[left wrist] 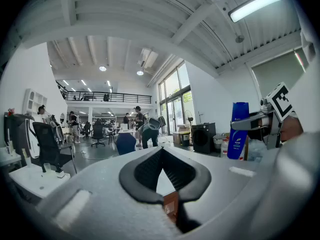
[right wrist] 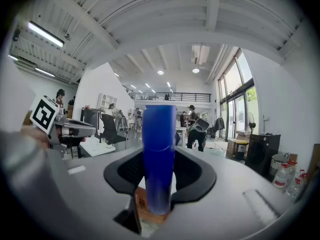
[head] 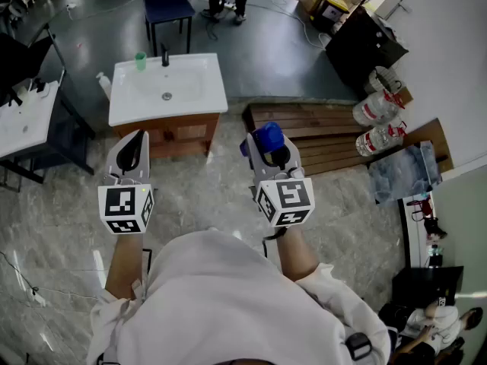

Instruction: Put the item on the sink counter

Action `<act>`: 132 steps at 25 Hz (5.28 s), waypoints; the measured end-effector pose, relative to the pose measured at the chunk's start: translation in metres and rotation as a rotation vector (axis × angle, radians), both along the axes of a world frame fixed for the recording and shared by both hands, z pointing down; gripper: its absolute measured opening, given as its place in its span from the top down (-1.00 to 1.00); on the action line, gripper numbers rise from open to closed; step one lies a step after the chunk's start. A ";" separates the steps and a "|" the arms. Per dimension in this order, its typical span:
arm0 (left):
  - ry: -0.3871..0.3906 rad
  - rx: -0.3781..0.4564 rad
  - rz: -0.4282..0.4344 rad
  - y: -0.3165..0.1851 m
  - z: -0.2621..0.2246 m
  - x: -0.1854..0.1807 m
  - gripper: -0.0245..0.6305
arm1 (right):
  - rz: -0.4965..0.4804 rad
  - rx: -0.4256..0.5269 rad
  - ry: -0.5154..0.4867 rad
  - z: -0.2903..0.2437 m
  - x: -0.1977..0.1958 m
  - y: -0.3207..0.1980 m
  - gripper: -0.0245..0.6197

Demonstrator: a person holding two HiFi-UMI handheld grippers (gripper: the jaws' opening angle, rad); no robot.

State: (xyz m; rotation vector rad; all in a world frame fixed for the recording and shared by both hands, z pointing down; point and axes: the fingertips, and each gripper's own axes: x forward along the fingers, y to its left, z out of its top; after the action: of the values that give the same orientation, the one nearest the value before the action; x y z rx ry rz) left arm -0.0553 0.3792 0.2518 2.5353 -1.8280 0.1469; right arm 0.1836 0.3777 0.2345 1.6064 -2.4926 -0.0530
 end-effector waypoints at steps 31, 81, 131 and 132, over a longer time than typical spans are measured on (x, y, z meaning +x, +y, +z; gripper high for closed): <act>-0.024 -0.031 -0.014 -0.022 0.008 0.036 0.93 | -0.086 -0.004 -0.013 0.005 0.006 -0.028 0.46; -0.037 -0.096 0.029 -0.303 0.060 0.025 0.93 | -0.159 -0.059 0.010 0.050 -0.044 -0.304 0.47; -0.023 -0.146 0.151 -0.550 0.145 -0.036 0.93 | -0.217 -0.120 0.029 0.135 -0.157 -0.570 0.47; -0.022 -0.149 0.150 -0.554 0.148 -0.034 0.93 | -0.222 -0.122 0.029 0.138 -0.156 -0.575 0.47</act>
State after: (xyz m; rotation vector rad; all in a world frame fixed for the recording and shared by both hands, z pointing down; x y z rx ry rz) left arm -0.0896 -0.1750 0.3995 2.5729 -1.5681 0.3019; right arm 0.0273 -0.1971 0.3729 1.2694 -2.5856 0.0464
